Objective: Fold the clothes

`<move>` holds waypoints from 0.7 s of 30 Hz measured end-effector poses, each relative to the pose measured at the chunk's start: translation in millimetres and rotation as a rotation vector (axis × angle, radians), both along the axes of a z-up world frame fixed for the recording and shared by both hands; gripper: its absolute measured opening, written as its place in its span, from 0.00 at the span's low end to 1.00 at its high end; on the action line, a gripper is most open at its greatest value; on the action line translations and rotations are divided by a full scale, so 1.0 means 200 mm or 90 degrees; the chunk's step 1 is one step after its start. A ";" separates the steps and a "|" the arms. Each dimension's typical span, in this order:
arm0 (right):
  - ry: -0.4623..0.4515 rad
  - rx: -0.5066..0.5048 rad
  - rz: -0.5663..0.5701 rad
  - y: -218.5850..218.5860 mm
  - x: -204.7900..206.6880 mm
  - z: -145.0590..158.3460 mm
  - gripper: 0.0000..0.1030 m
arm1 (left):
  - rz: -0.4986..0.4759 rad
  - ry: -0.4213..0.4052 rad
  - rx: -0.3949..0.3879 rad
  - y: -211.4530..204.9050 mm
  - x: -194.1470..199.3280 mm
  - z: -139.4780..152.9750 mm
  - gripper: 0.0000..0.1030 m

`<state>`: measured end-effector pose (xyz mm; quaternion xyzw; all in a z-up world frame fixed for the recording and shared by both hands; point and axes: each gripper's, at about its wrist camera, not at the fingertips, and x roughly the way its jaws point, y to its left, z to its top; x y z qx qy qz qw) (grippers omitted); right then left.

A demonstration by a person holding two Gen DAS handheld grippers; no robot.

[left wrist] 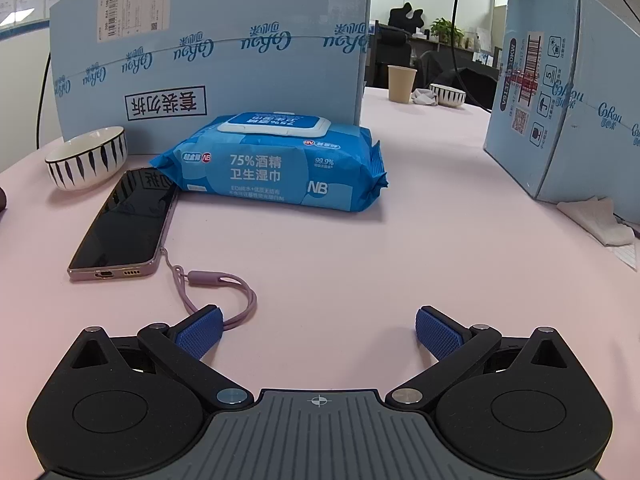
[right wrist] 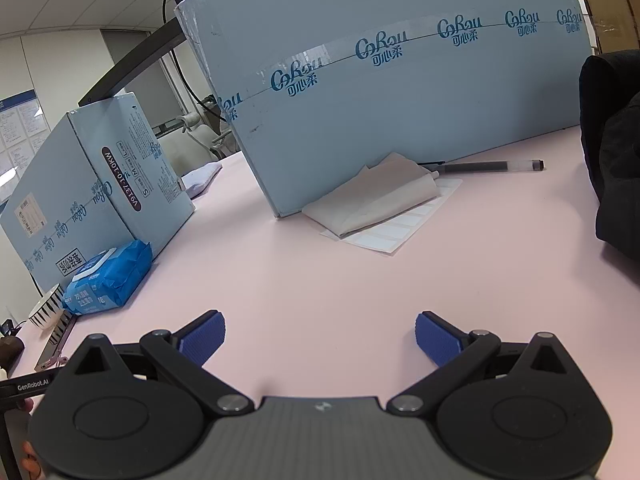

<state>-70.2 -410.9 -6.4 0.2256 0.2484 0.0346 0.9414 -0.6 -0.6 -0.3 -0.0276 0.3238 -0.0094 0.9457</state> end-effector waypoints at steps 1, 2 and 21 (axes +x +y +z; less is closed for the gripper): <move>-0.001 0.003 0.000 0.00 0.00 0.00 1.00 | 0.000 0.000 -0.001 0.01 0.00 0.00 1.00; -0.003 0.006 0.000 -0.01 0.00 0.00 1.00 | 0.000 0.000 -0.003 0.01 0.00 0.00 1.00; -0.009 0.023 -0.001 -0.02 -0.02 -0.01 1.00 | 0.001 0.001 0.006 0.02 0.01 0.00 1.00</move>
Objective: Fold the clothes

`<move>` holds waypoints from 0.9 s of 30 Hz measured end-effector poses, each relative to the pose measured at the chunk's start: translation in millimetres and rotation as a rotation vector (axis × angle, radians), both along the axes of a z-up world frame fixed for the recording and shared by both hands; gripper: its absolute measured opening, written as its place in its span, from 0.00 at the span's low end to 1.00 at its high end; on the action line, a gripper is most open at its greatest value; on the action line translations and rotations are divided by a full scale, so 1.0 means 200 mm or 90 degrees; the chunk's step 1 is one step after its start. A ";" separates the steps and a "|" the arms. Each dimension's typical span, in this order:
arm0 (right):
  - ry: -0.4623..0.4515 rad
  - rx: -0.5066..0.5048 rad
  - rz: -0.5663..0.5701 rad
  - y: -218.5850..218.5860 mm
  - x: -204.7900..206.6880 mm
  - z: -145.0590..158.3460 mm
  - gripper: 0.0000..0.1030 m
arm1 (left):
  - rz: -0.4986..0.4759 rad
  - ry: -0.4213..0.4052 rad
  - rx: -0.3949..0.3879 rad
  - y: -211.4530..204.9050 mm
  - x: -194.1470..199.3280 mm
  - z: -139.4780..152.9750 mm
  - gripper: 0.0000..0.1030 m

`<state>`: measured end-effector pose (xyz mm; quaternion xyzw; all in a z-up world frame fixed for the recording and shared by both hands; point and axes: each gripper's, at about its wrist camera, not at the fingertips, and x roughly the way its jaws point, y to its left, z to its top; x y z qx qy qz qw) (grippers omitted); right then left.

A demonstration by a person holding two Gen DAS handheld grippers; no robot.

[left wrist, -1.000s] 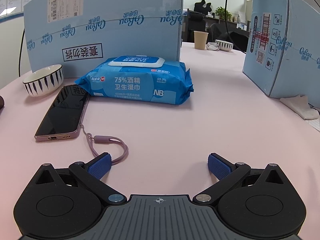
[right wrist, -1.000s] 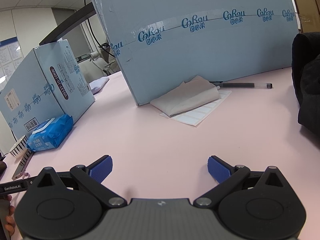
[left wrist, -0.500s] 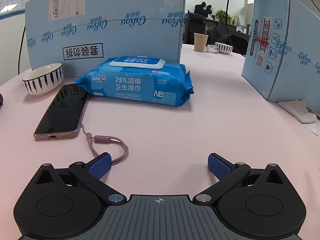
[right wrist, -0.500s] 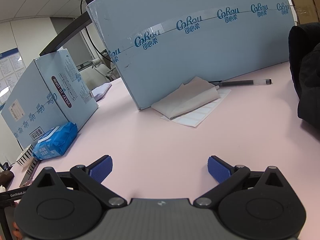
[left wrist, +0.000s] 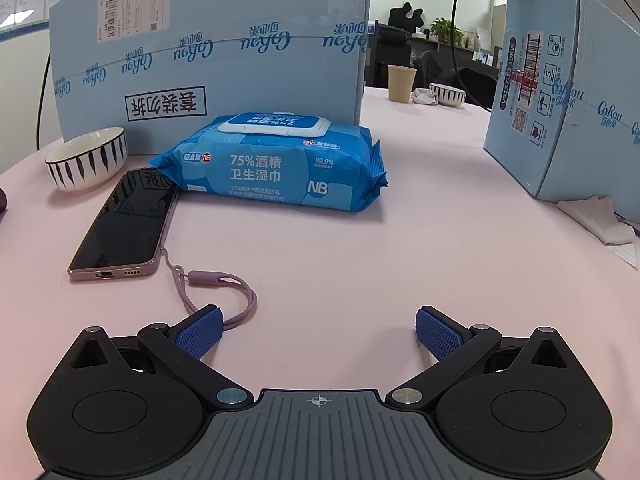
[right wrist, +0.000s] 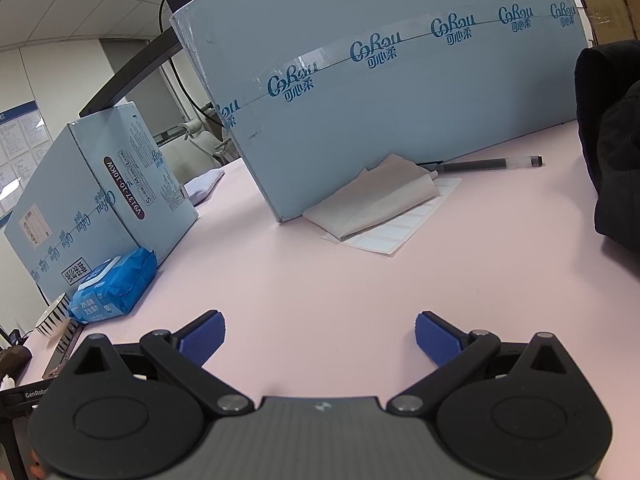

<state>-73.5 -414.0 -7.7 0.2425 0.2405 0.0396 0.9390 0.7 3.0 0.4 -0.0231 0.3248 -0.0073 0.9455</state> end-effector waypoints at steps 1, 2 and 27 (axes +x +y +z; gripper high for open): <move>0.000 -0.001 0.000 0.00 0.00 0.00 1.00 | 0.000 0.000 0.000 0.01 0.00 0.00 1.00; 0.001 -0.002 0.000 0.00 0.00 0.00 1.00 | 0.000 0.000 -0.001 0.02 0.00 0.00 1.00; 0.000 -0.001 0.003 -0.01 0.01 0.00 1.00 | 0.000 0.003 0.022 -0.05 0.00 -0.01 1.00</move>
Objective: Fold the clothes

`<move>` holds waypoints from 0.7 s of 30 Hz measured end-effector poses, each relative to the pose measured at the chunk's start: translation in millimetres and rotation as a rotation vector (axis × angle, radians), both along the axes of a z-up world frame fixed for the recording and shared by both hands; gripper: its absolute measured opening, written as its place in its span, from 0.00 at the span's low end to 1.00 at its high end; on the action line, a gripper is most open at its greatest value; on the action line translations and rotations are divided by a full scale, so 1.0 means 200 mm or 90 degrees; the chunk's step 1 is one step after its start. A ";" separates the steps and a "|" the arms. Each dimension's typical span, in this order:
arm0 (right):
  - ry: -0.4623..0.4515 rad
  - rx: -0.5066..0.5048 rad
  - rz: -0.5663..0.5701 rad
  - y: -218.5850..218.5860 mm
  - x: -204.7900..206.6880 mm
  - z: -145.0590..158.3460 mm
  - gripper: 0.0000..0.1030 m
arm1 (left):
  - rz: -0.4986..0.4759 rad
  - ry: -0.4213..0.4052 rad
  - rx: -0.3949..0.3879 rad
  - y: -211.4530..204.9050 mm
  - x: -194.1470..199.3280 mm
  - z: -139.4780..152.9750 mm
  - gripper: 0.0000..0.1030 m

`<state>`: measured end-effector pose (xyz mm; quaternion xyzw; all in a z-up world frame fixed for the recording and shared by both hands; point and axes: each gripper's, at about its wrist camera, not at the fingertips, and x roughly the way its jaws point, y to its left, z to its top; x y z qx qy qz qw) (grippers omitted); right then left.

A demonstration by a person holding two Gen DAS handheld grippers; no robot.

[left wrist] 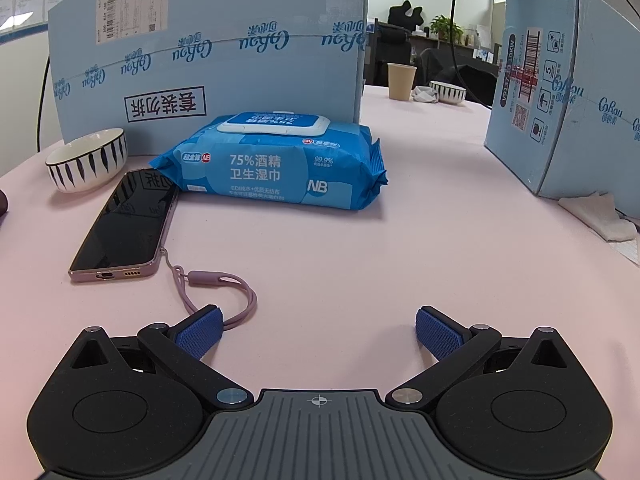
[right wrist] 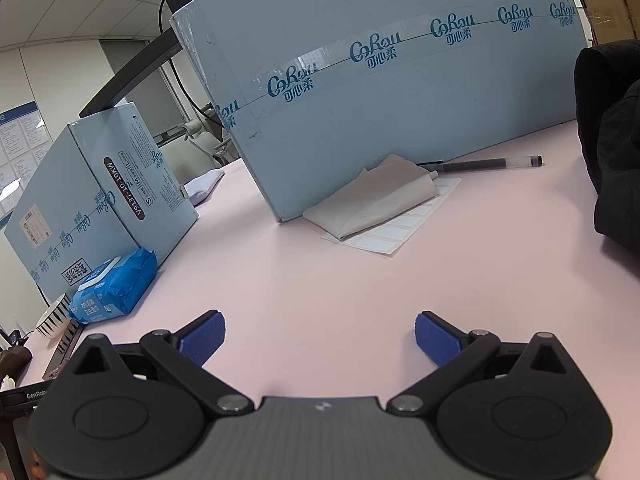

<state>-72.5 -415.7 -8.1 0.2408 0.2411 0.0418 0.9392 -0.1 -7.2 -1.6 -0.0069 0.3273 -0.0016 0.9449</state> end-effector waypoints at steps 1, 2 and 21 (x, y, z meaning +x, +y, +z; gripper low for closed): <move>0.000 0.001 0.000 0.00 0.00 0.00 1.00 | 0.000 0.001 0.004 0.00 0.00 0.00 1.00; -0.001 0.002 0.000 0.00 0.00 0.00 1.00 | 0.000 0.001 0.006 -0.01 0.00 0.00 1.00; -0.004 0.010 0.000 -0.01 0.00 0.00 1.00 | 0.000 0.004 0.022 -0.03 0.00 0.00 1.00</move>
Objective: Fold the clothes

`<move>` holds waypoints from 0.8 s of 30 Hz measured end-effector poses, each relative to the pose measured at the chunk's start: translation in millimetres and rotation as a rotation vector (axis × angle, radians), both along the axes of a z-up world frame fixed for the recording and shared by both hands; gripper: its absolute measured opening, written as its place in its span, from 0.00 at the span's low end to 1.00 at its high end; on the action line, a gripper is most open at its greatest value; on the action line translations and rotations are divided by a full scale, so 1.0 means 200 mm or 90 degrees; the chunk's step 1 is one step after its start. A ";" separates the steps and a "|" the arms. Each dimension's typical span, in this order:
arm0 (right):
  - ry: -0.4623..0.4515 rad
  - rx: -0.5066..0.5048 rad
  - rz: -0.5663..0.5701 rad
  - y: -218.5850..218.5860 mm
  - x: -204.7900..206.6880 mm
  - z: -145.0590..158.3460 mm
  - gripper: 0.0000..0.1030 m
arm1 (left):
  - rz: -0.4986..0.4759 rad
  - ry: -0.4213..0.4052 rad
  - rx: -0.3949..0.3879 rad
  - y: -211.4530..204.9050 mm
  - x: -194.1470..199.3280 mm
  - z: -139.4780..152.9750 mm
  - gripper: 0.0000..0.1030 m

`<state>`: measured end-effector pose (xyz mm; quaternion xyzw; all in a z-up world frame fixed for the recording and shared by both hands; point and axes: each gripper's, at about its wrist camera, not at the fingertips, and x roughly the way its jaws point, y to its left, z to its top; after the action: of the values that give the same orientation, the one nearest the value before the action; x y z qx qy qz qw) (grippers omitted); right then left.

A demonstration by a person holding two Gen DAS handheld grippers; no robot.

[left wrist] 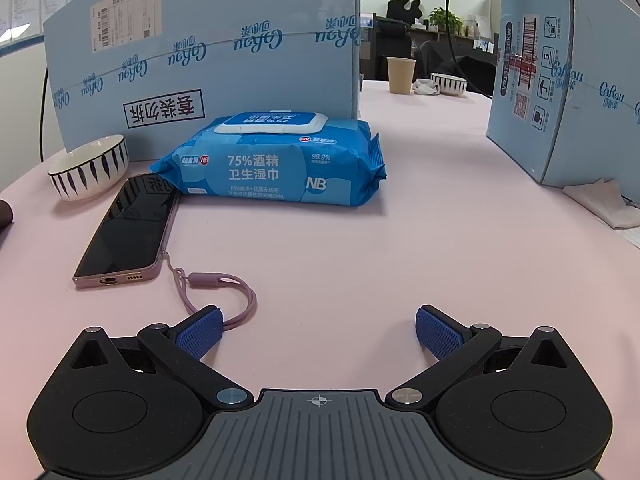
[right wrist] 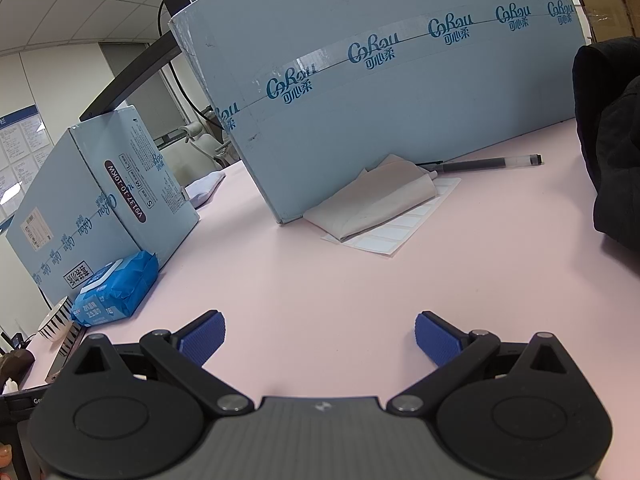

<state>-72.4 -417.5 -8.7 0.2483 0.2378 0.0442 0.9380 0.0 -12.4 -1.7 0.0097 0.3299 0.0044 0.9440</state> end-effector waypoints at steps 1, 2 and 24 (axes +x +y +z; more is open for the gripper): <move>0.000 0.000 0.000 0.00 0.00 0.00 1.00 | 0.000 0.000 0.001 0.00 0.00 0.00 1.00; 0.000 0.000 0.000 0.00 0.00 0.00 1.00 | 0.000 0.000 0.001 0.00 0.00 0.00 1.00; -0.001 0.002 -0.001 0.00 0.00 -0.01 1.00 | 0.000 0.000 -0.003 0.00 0.00 0.00 1.00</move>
<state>-72.8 -418.4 -10.6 0.2501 0.2369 0.0440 0.9378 0.2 -11.4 -0.9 0.0077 0.3297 0.0036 0.9441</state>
